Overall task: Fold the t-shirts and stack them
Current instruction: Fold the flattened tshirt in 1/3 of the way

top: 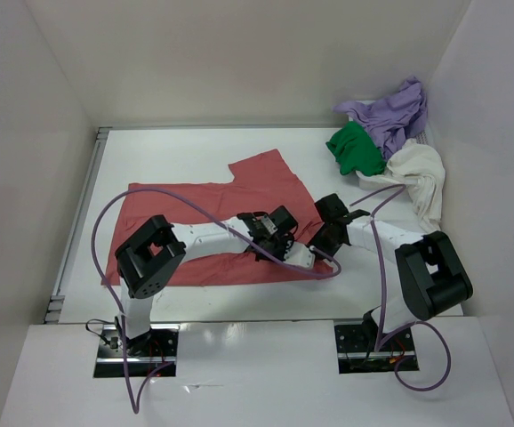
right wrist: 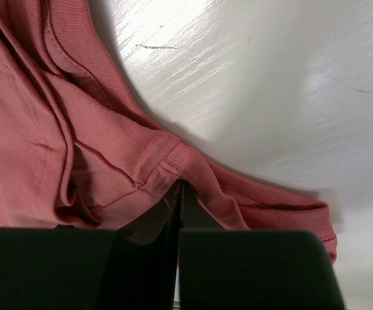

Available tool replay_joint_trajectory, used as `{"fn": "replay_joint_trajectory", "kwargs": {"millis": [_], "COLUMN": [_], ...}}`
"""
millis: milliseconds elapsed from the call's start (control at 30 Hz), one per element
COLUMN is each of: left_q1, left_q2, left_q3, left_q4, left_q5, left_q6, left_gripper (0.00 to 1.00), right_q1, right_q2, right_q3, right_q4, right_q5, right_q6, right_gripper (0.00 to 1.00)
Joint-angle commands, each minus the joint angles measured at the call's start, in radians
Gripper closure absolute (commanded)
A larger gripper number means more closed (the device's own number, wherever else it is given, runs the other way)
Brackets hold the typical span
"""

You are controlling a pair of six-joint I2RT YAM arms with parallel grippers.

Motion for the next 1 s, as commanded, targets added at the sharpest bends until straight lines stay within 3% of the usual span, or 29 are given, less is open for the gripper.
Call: {"fn": "replay_joint_trajectory", "kwargs": {"millis": [0,167,533,600,633,667,967], "left_q1": [0.005,0.005,0.097,0.082,0.059,0.049,0.019], "left_q2": [0.007,0.007,0.007,-0.024,-0.035,-0.044,-0.035], "left_q3": [-0.012,-0.022,0.014,0.0,-0.012,-0.038,0.008], "left_q4": [0.015,0.024,0.027,0.003,-0.007,-0.007,-0.079], "left_q5": [0.012,0.012,0.001,0.001,-0.01,-0.01,0.056], "left_q6": [0.012,0.012,-0.016,0.059,0.077,0.091,0.11], "left_gripper": [0.82,1.0,1.0,0.9,0.74,0.69,0.55], "right_q1": [-0.002,-0.002,-0.002,-0.002,-0.002,-0.002,-0.002], "right_q2": [0.007,0.007,0.007,0.007,0.007,0.007,0.007], "right_q3": [-0.04,-0.049,-0.049,-0.049,-0.049,-0.049,-0.049], "right_q4": [0.006,0.006,0.006,0.006,0.006,0.006,0.006], "right_q5": [0.04,0.04,0.04,0.04,0.04,0.04,0.04], "right_q6": [0.003,0.003,0.003,0.003,0.003,0.003,0.003], "right_gripper": [1.0,1.0,1.0,1.0,1.0,1.0,1.0]}}
